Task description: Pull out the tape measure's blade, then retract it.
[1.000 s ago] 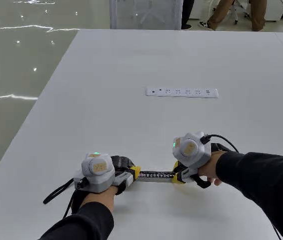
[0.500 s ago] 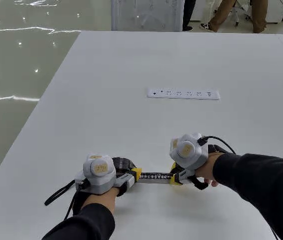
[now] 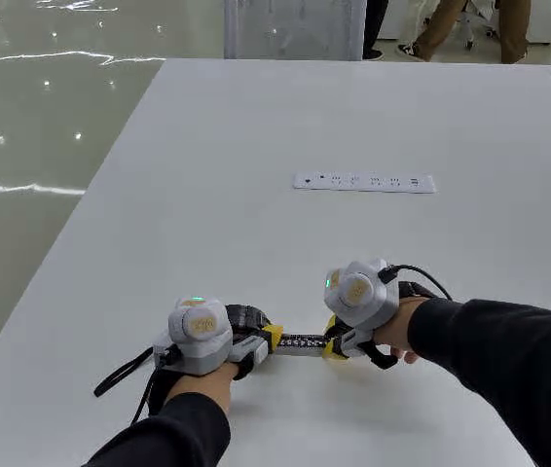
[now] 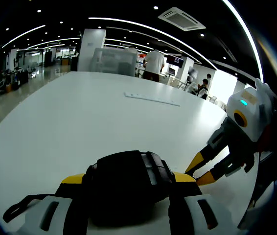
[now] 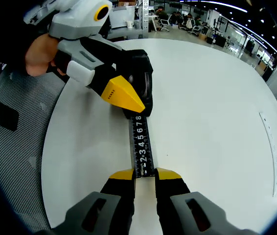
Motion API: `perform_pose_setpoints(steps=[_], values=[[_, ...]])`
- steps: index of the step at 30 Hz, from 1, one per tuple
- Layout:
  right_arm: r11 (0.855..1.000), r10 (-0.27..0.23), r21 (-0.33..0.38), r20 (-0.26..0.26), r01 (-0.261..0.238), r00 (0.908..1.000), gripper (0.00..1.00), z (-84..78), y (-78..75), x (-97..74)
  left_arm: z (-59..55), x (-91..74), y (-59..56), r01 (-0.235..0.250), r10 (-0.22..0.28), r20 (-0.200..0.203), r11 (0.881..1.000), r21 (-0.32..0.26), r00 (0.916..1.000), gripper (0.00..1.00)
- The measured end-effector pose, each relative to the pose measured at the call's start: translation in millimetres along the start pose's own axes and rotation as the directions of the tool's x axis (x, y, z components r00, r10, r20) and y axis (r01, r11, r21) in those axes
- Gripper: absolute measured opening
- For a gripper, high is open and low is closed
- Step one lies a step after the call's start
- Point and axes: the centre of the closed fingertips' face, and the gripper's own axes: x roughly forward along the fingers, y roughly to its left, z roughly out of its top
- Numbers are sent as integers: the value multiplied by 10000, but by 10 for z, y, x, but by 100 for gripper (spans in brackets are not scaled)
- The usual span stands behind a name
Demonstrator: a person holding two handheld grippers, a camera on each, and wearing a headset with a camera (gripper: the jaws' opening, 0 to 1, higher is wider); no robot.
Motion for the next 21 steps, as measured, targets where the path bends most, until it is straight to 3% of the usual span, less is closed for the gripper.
perform_pose_setpoints(steps=[21], values=[[9999, 114, 15, 249, -115, 9996, 12, 178, 14, 93, 0, -1, 3, 54, -54, -39, 10000, -21, 10000, 62]])
